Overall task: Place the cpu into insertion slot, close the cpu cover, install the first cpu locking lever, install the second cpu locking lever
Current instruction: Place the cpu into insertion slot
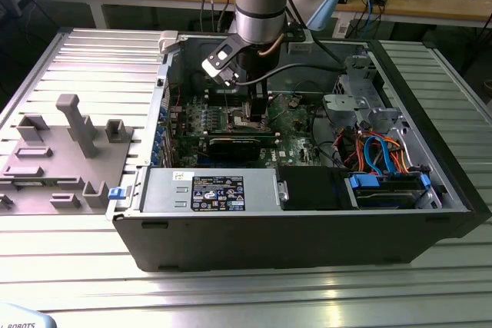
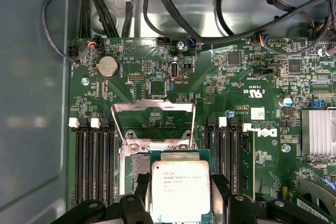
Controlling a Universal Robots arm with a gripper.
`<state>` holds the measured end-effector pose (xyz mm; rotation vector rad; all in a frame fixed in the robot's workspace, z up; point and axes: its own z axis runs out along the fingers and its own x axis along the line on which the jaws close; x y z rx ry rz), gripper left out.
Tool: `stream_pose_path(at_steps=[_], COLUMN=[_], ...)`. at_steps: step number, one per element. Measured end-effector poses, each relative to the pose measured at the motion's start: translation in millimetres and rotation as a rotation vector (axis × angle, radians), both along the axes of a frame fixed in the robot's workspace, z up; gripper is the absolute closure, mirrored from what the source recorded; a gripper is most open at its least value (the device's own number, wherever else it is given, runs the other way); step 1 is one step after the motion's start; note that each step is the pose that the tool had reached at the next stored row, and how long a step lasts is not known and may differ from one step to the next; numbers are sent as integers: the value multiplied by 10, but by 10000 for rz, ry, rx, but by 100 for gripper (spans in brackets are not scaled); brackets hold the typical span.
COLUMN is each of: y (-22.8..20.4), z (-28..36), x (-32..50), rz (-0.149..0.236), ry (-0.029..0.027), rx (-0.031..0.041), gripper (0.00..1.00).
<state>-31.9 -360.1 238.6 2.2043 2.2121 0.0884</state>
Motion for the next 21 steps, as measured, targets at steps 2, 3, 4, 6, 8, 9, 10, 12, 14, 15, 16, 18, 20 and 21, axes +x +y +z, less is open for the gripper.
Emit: stream_pose_path(at_steps=[2, 3, 4, 6, 8, 9, 10, 12, 14, 15, 16, 18, 20, 21], y=[0, 0, 0, 0, 0, 0, 0, 0, 0, 0, 0, 0, 0, 0], z=[-3, -4, -6, -9, -12, -14, -15, -21, -25, -26, -30, -34, -38, -41], x=[0, 0, 0, 0, 0, 0, 0, 0, 0, 0, 0, 0, 0, 0], rz=[0, 0, 0, 0, 0, 0, 0, 0, 0, 0, 0, 1, 0, 0], ry=[0, 0, 0, 0, 0, 0, 0, 0, 0, 0, 0, 0, 0, 0], rx=[0, 0, 0, 0, 1, 1, 0, 0, 1, 0, 0, 1, 0, 1], gripper=[46, 46, 46, 46, 46, 46, 46, 46, 46, 46, 46, 46, 46, 46])
